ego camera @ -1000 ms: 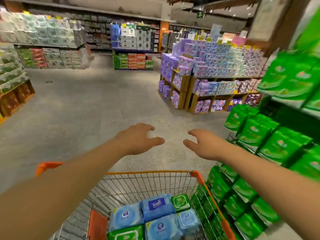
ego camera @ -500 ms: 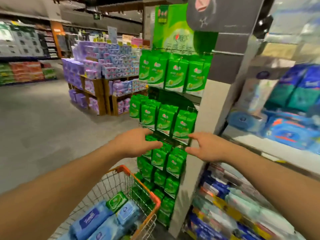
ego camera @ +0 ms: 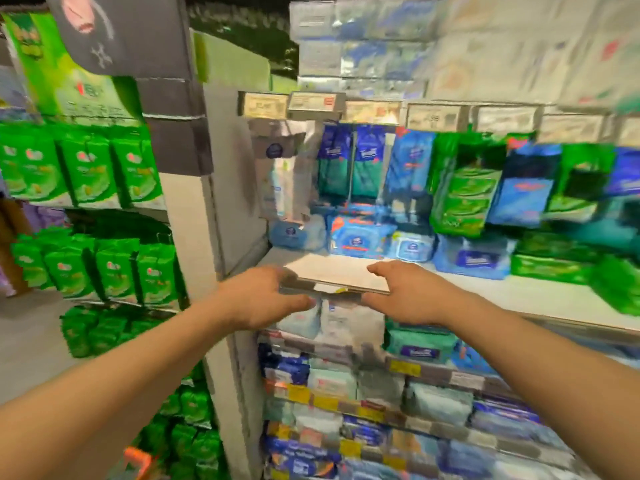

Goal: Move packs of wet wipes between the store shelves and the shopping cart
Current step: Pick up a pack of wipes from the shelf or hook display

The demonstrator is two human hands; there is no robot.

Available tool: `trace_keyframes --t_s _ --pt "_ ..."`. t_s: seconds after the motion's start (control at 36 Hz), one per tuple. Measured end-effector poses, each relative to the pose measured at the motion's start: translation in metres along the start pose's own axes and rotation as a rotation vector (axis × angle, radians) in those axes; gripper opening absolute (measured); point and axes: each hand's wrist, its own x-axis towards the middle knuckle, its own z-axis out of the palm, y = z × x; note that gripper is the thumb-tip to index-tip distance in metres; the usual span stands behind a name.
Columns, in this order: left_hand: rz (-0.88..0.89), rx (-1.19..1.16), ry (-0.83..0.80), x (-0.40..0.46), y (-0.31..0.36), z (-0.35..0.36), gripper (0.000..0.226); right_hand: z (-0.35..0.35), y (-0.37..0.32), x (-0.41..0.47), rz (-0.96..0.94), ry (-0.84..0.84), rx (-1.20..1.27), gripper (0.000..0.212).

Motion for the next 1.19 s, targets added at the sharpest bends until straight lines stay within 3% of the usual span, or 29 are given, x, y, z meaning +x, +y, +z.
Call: trace_keyframes --t_s 0.14,0.25,0.33,0.44,0.64,0.75,0.86,0.97,1.03,1.08,1.11,1.19 --pt "0.085 -0.058 -0.019 0.035 0.051 0.015 0.102 -0.005 0.063 -0.017 0.117 0.000 0.009 0.072" --pt "0.149 -0.069 -0.055 0.064 0.079 0.025 0.097 -0.002 0.100 -0.021 0.204 0.005 0.038 0.074" --pt "0.199 -0.078 -0.060 0.087 0.094 0.031 0.107 -0.001 0.119 -0.022 0.243 0.006 0.040 0.074" --pt "0.256 -0.058 -0.066 0.122 0.104 0.039 0.099 -0.001 0.136 -0.015 0.294 0.021 0.032 0.071" --pt "0.325 -0.177 -0.089 0.190 0.108 0.042 0.097 -0.010 0.160 0.012 0.390 0.232 0.104 0.056" --pt "0.375 -0.235 -0.130 0.226 0.112 0.048 0.081 -0.010 0.174 0.031 0.480 0.489 0.306 0.045" --pt "0.412 -0.350 -0.178 0.249 0.122 0.056 0.091 -0.002 0.188 0.048 0.614 0.581 0.648 0.042" --pt "0.425 -0.496 -0.148 0.262 0.136 0.065 0.093 0.007 0.194 0.064 0.636 0.600 0.980 0.066" --pt "0.415 -0.602 -0.140 0.267 0.143 0.068 0.106 0.011 0.196 0.072 0.615 0.594 1.131 0.050" --pt "0.393 -0.759 -0.129 0.272 0.152 0.070 0.113 0.014 0.202 0.080 0.580 0.587 1.226 0.012" --pt "0.385 -0.834 -0.126 0.274 0.158 0.070 0.115 0.014 0.203 0.084 0.545 0.594 1.284 0.007" --pt "0.360 -0.989 -0.126 0.282 0.178 0.074 0.123 0.009 0.199 0.094 0.470 0.620 1.437 0.025"
